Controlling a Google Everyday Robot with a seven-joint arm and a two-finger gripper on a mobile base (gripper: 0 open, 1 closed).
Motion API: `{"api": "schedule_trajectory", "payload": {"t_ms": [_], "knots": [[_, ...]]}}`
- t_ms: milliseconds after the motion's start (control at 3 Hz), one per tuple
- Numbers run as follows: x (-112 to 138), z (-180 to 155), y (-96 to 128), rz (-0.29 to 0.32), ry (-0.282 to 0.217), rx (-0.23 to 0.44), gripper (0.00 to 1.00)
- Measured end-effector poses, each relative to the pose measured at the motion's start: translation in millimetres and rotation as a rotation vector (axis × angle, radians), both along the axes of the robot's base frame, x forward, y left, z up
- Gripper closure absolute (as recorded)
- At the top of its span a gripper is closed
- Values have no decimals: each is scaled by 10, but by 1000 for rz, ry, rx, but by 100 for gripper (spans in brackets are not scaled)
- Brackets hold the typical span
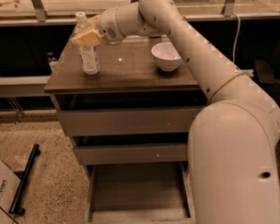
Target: Place blue plastic bottle into bottom drawer
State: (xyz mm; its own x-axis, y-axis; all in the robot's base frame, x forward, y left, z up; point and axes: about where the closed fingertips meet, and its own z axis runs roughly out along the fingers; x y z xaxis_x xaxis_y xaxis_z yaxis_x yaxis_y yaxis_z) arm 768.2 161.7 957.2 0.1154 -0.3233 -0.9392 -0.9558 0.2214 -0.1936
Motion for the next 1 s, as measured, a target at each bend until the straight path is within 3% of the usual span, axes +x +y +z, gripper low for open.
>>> {"api": "schedule_trajectory", "payload": {"t_ms": [333, 667, 1000], "knots": [[-434, 324, -190, 27, -75, 13, 88], [-1266, 850, -388, 58, -153, 30, 100], [-2312, 1140, -477, 113, -174, -12, 100]]}}
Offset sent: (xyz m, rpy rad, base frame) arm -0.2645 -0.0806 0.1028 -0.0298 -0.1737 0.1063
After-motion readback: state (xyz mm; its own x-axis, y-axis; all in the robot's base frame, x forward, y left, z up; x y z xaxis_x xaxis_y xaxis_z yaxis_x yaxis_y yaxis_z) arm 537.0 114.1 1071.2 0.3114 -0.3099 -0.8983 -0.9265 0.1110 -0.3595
